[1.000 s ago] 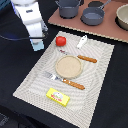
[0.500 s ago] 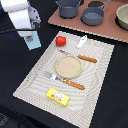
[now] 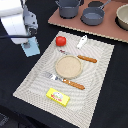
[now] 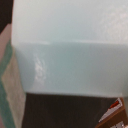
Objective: Interact with the objects in diverse but meaningful ways.
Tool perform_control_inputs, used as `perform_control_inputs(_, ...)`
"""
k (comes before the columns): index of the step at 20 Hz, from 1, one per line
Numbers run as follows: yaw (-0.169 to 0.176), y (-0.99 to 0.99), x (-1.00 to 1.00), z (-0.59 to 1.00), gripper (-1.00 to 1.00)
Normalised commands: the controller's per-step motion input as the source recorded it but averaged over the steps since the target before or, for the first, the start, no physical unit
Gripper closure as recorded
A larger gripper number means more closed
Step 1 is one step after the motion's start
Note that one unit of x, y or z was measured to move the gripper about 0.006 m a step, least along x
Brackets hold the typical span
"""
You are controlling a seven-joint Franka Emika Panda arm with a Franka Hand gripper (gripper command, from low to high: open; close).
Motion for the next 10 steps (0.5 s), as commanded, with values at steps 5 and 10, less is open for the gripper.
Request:
perform_control_inputs(5, -0.016, -0.74, 0.68, 0.15, 1.00)
perform_control_inputs(10, -0.012, -0.77, 0.64, 0.00, 1.00)
